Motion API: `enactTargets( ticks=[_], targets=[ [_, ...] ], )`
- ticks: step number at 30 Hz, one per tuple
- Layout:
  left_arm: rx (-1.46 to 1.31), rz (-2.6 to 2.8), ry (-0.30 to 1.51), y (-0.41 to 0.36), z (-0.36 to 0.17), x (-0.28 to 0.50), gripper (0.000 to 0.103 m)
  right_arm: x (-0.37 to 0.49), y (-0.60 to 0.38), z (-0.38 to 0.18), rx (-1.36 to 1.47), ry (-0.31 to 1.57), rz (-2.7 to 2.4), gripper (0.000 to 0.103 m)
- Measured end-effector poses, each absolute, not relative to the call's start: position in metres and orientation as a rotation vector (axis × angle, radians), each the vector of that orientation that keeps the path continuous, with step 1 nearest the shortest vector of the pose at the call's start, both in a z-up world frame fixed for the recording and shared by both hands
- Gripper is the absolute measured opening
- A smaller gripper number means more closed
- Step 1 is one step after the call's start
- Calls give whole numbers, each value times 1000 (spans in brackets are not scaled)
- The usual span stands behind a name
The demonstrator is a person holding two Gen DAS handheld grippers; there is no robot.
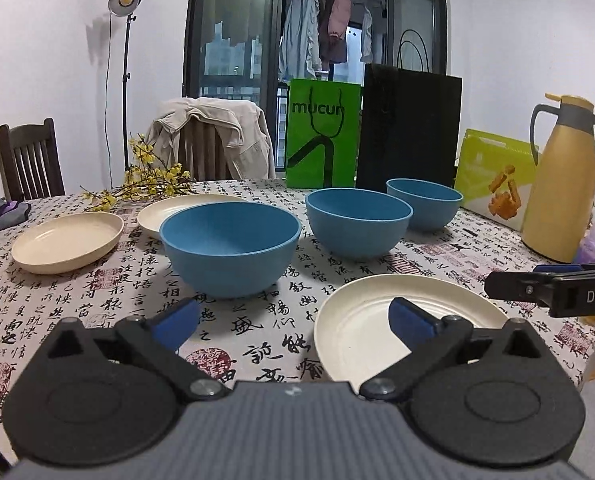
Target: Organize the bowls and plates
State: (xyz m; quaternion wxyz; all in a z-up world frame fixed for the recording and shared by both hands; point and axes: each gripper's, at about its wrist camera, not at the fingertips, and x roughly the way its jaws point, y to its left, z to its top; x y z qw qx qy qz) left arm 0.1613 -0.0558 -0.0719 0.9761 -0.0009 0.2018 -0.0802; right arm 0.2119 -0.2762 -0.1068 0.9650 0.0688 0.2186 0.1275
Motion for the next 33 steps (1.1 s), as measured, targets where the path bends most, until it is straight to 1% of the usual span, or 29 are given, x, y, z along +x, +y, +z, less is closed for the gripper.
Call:
enactTargets(
  ticks=[8, 22, 33],
  targets=[
    [3, -155, 365, -48, -65, 158, 103, 211, -274, -102, 144, 420, 262, 103],
    [-4, -129, 340, -29, -57, 169, 103, 236, -262, -98, 151, 425, 291, 103],
    [-24, -104, 308, -14, -45, 163, 103, 231, -251, -84, 122, 405, 290, 103]
  ],
)
